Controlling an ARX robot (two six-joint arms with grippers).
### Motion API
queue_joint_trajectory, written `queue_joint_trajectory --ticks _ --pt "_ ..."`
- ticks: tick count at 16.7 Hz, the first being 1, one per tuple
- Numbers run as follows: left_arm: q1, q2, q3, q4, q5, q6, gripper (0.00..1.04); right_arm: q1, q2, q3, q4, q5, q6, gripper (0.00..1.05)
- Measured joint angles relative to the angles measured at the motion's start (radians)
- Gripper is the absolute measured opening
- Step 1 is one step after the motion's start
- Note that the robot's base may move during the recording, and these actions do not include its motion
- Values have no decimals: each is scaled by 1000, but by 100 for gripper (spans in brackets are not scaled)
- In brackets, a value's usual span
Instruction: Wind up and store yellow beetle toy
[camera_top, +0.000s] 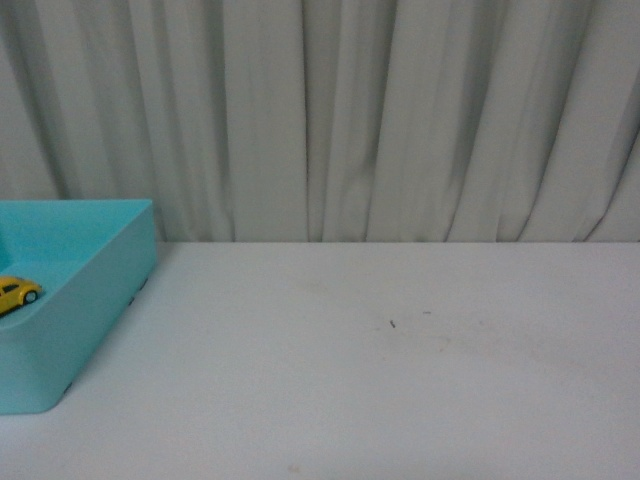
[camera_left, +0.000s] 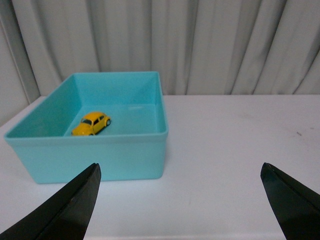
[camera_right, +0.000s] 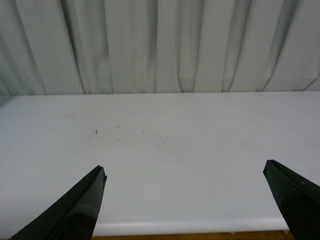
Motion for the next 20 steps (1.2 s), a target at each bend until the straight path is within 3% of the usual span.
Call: queue_joint_trajectory --ticks 20 --pt "0 0 0 -4 1 0 98 0 0 0 -3 0 0 98"
